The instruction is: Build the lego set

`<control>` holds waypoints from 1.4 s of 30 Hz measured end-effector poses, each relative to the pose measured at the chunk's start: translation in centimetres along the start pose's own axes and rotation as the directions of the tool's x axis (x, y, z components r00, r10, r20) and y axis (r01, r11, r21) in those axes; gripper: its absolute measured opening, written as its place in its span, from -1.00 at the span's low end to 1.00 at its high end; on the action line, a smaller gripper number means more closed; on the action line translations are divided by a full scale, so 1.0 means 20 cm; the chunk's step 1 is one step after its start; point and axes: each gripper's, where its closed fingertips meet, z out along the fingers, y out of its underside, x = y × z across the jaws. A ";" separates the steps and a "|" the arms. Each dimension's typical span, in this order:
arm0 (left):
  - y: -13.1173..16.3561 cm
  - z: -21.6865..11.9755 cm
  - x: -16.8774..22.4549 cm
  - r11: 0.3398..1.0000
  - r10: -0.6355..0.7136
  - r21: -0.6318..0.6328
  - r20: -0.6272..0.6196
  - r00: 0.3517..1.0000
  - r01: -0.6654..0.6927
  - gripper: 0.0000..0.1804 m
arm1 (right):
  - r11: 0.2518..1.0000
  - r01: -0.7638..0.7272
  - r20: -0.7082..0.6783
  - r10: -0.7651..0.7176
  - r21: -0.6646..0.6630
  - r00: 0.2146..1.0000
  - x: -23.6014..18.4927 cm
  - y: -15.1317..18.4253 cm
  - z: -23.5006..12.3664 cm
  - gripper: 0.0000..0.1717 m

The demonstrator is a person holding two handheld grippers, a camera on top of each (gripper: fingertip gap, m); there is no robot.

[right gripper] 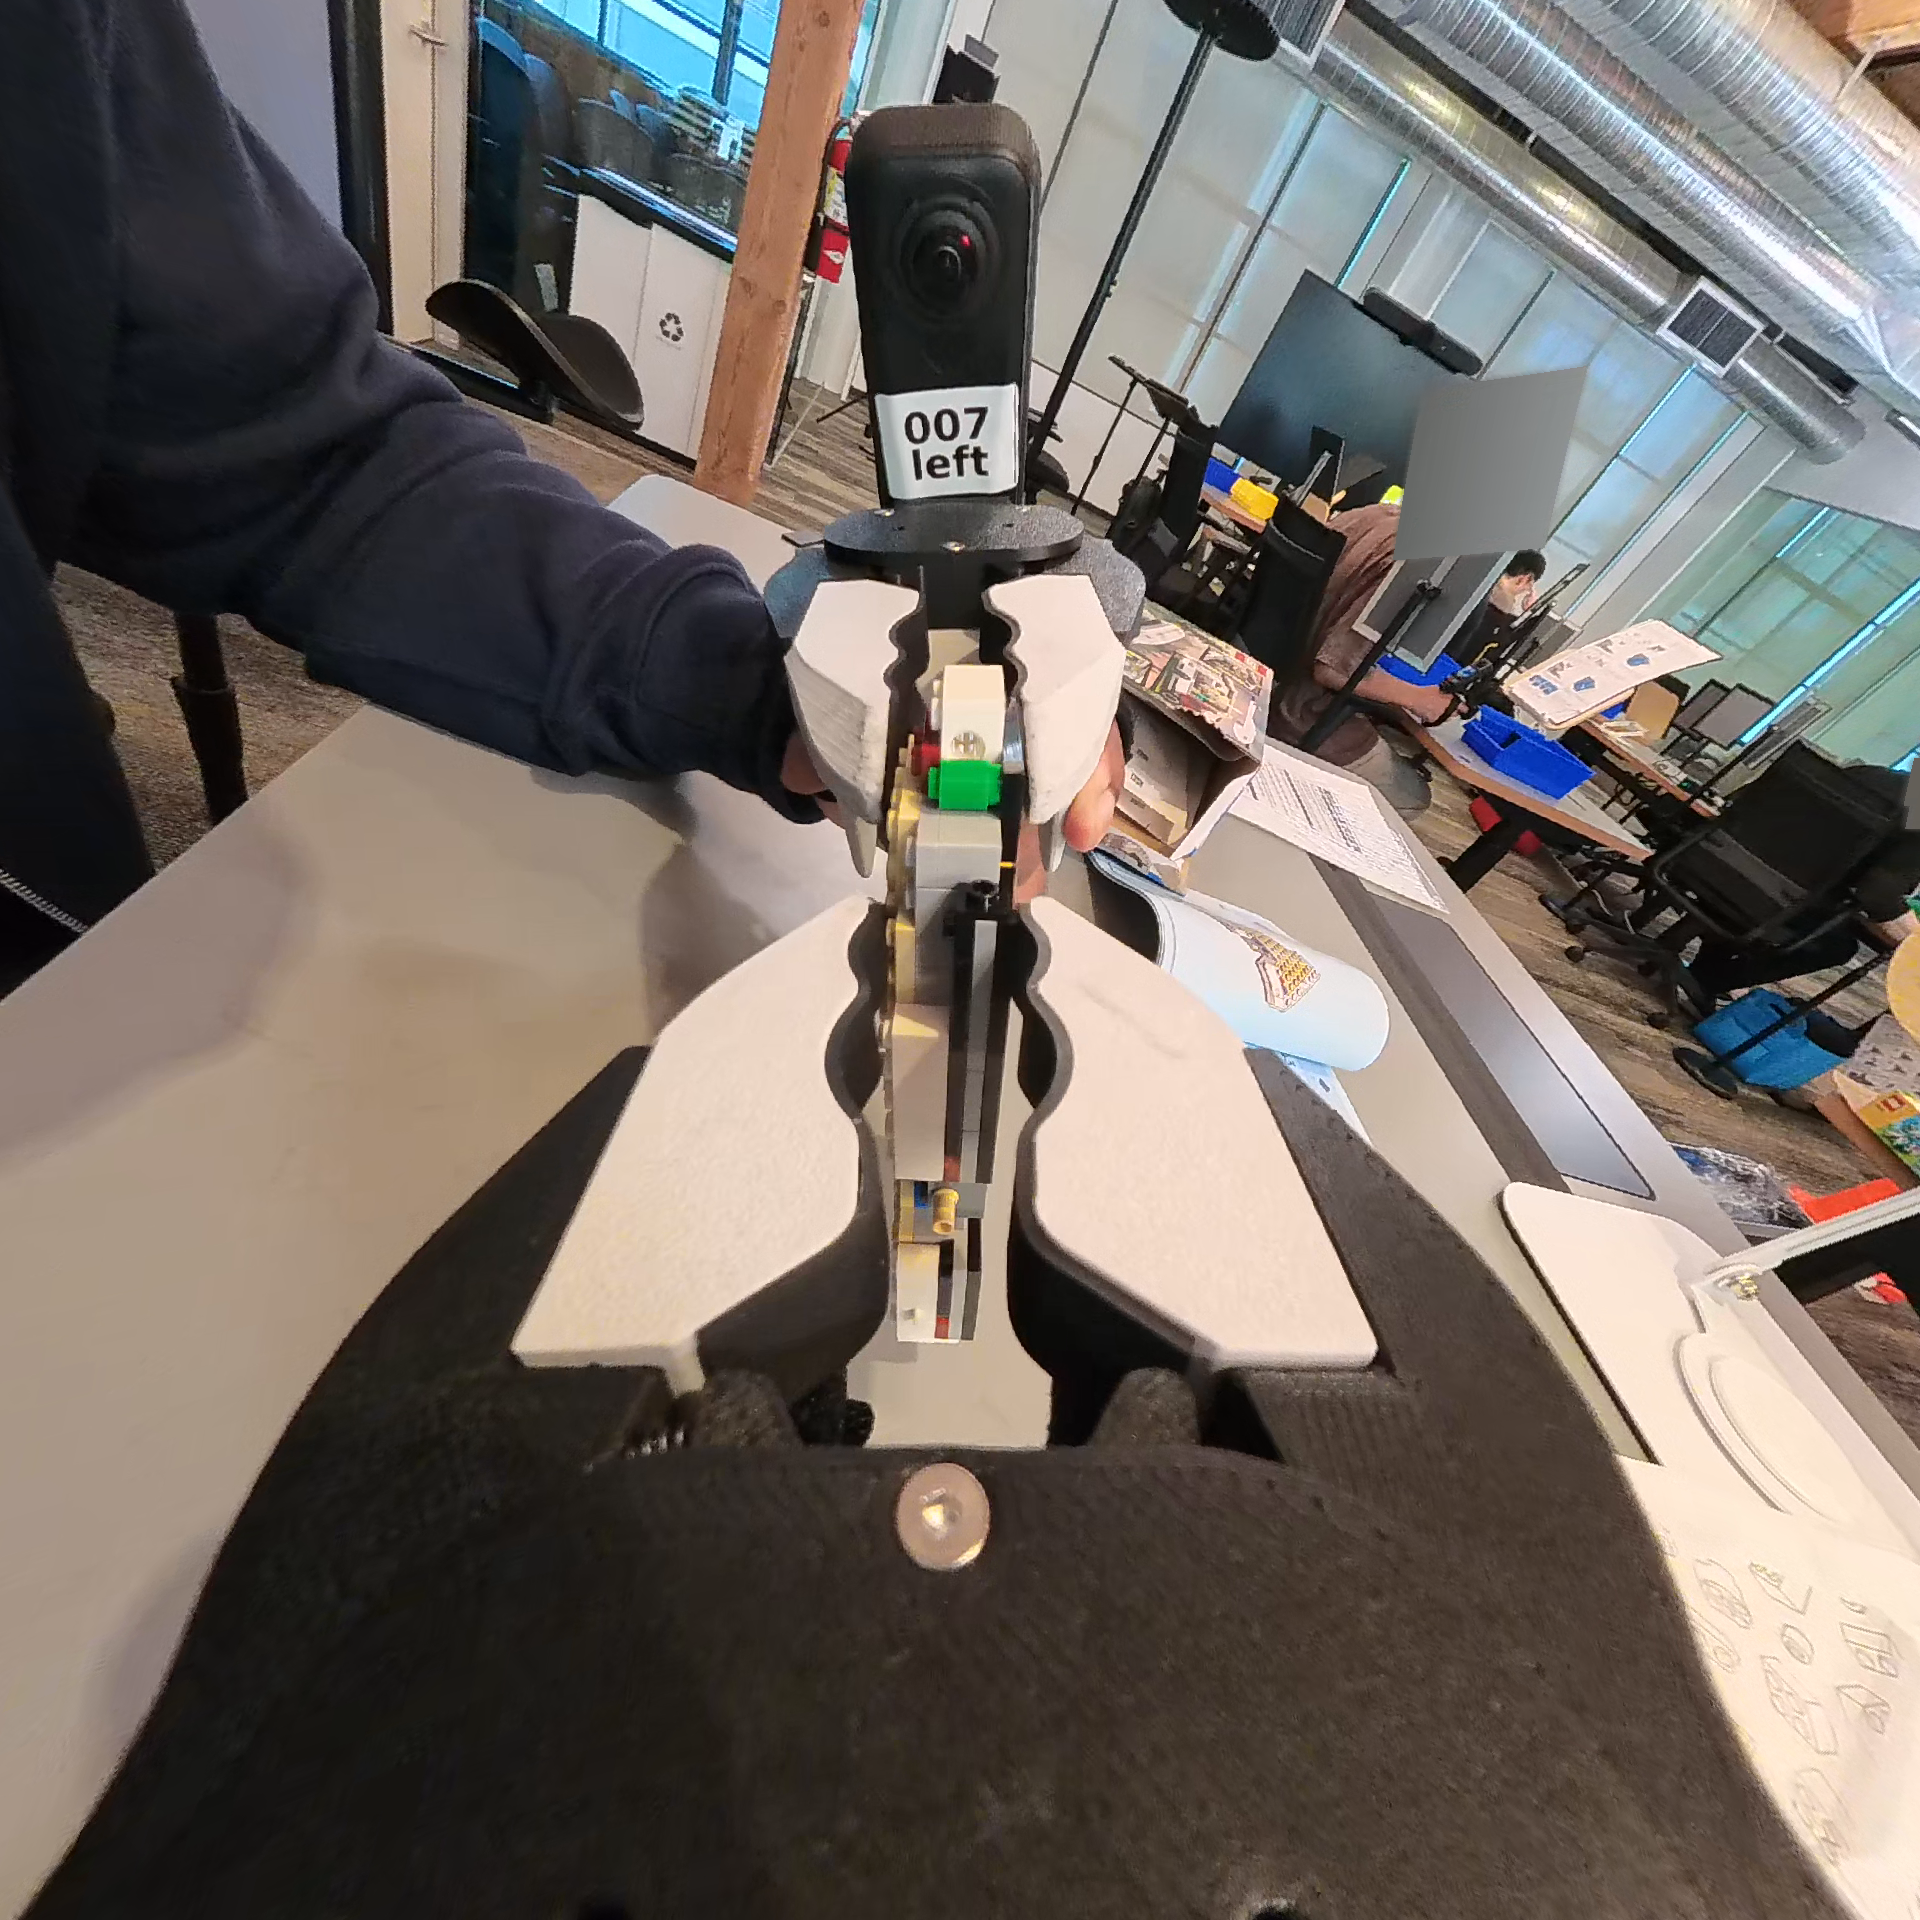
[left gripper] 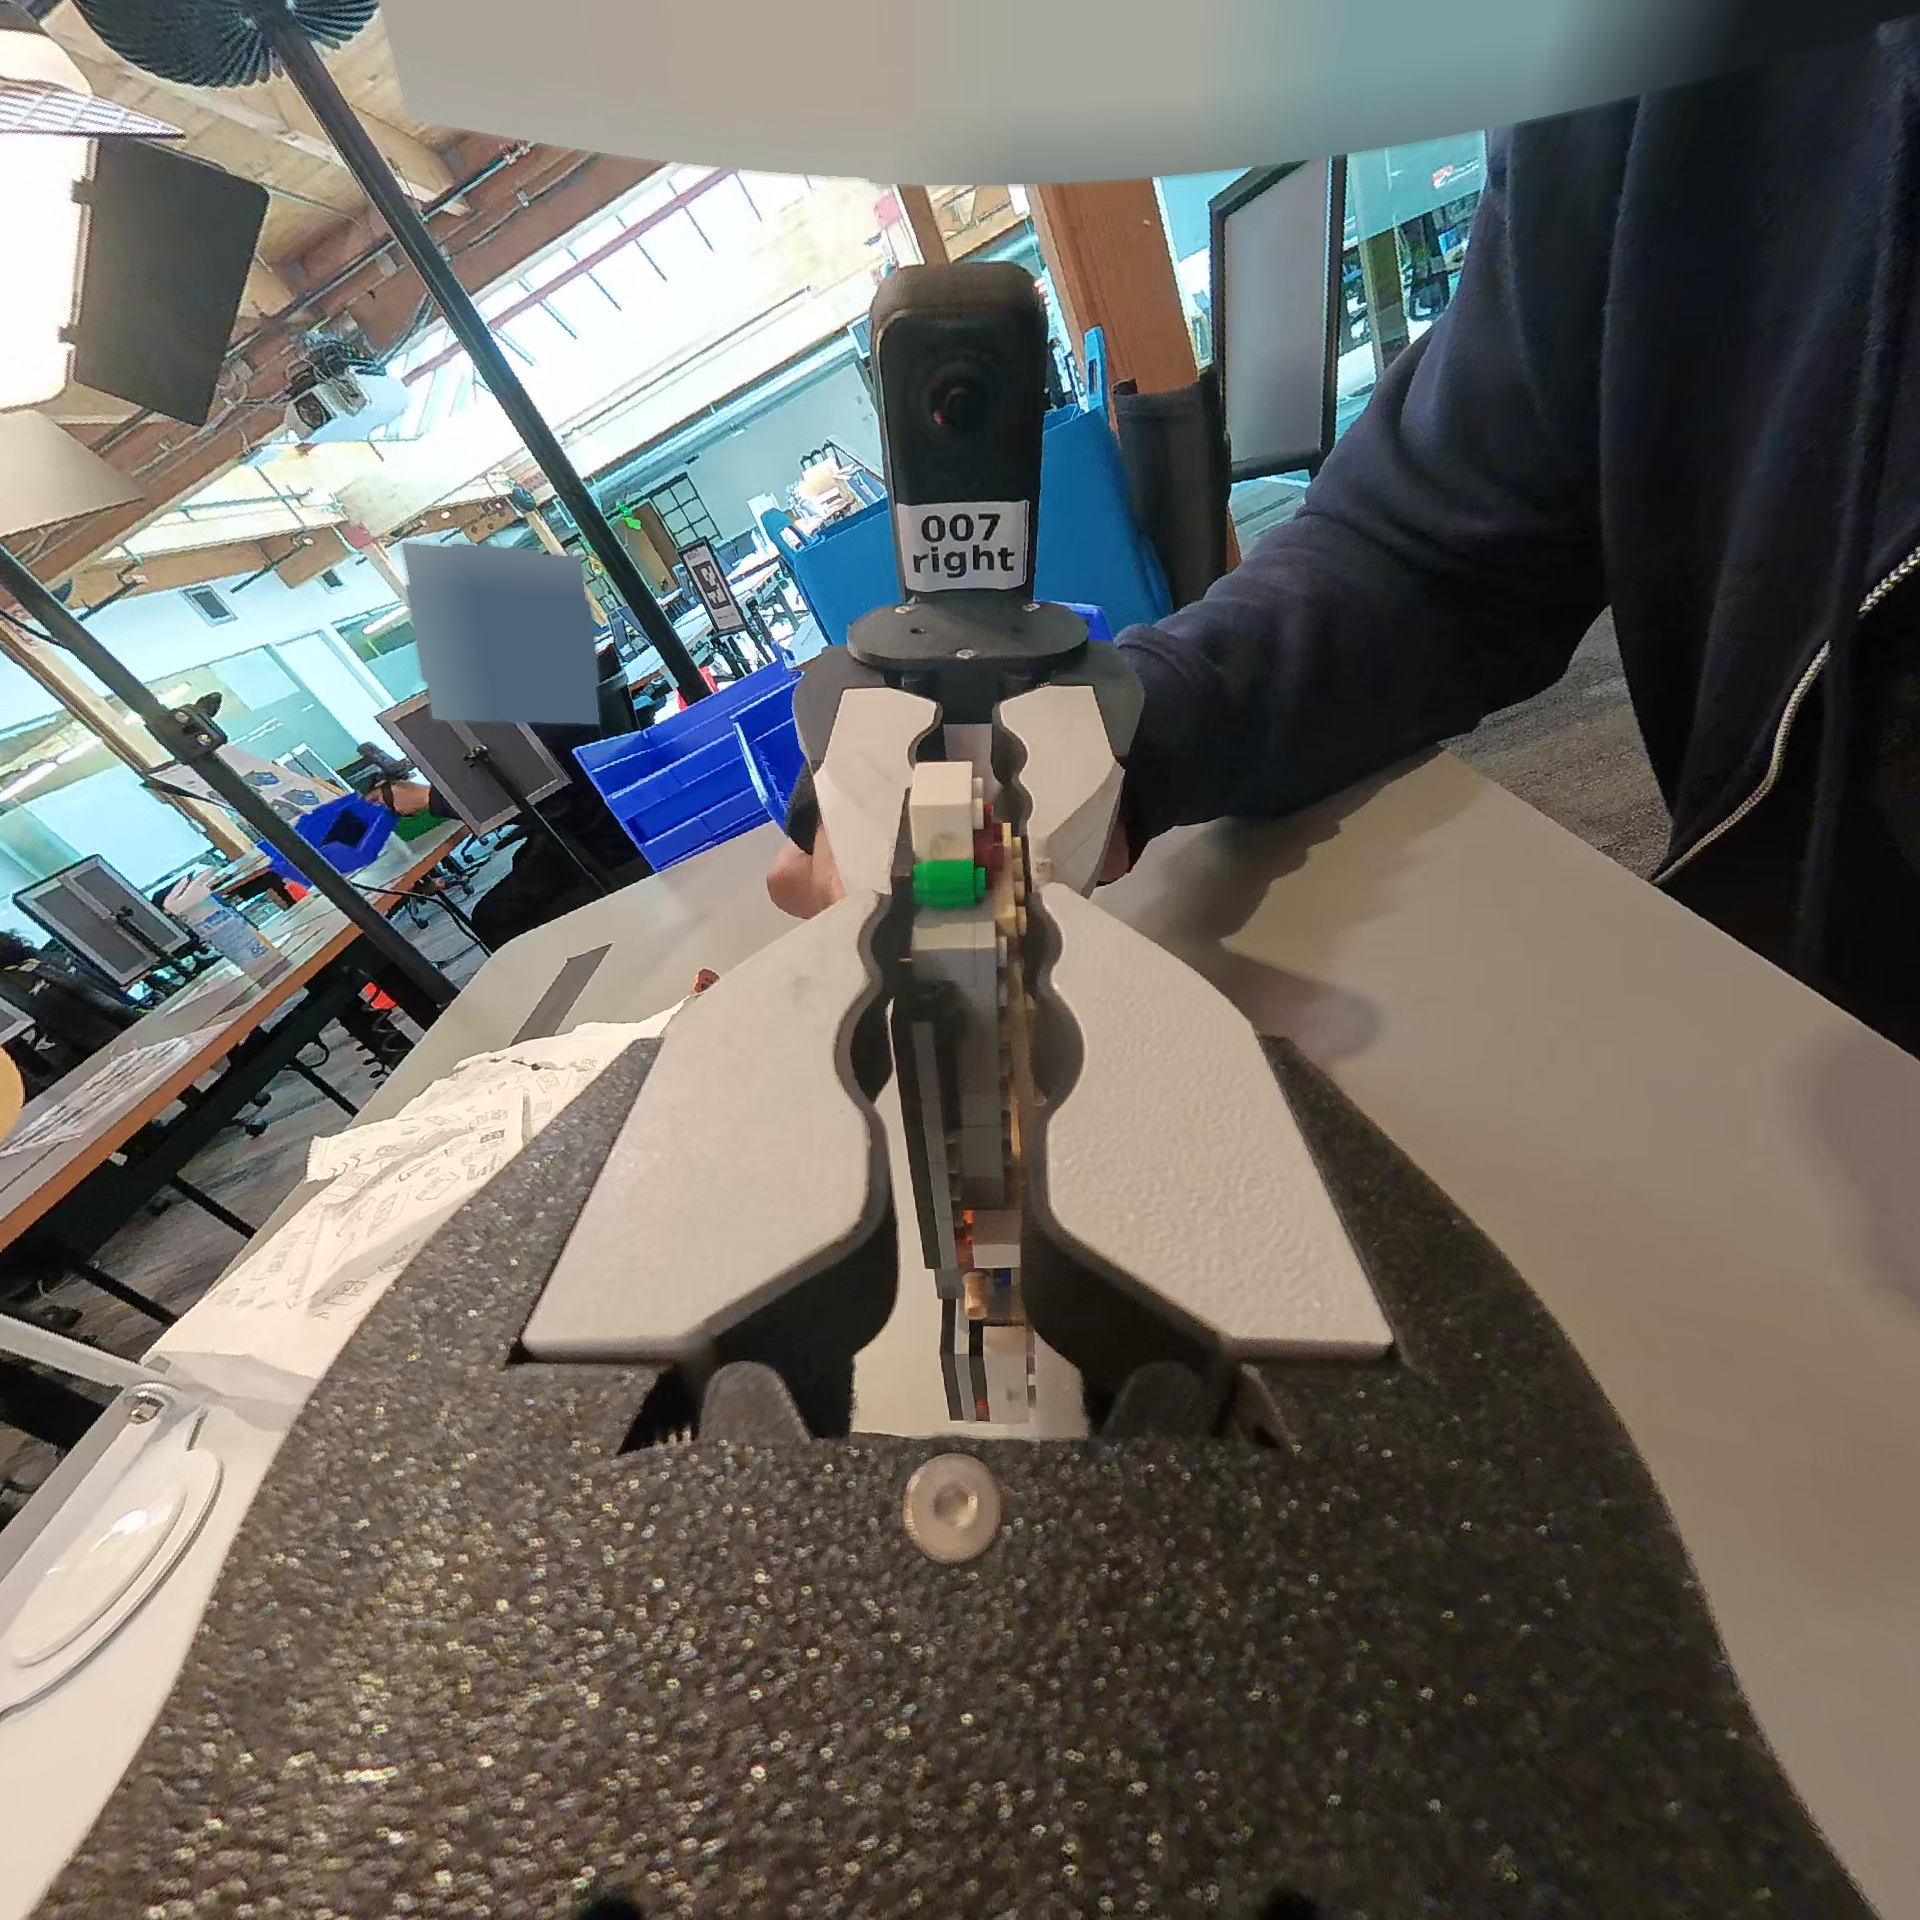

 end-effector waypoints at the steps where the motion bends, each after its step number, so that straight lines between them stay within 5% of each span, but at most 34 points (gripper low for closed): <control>1: 0.00 0.00 0.00 1.000 -0.001 0.000 0.001 1.000 0.001 -0.74 | 1.000 -0.001 0.000 0.001 0.000 1.000 0.00 0.00 0.00 -0.74; 11: 0.00 0.01 0.01 1.000 0.004 -0.003 -0.002 1.000 -0.004 -0.75 | 1.000 -0.010 0.022 0.009 0.003 1.000 -0.01 0.00 0.00 -0.74; 29: -0.04 0.02 0.08 0.958 0.273 -0.094 -0.005 0.962 -0.272 -0.74 | 0.986 0.166 0.011 -0.166 0.029 0.986 -0.06 -0.07 -0.04 -0.62; 42: -0.05 0.01 0.05 0.975 0.215 -0.058 0.016 0.977 -0.213 -0.74 | 0.984 0.176 -0.033 -0.175 0.005 0.984 -0.03 -0.04 -0.03 -0.66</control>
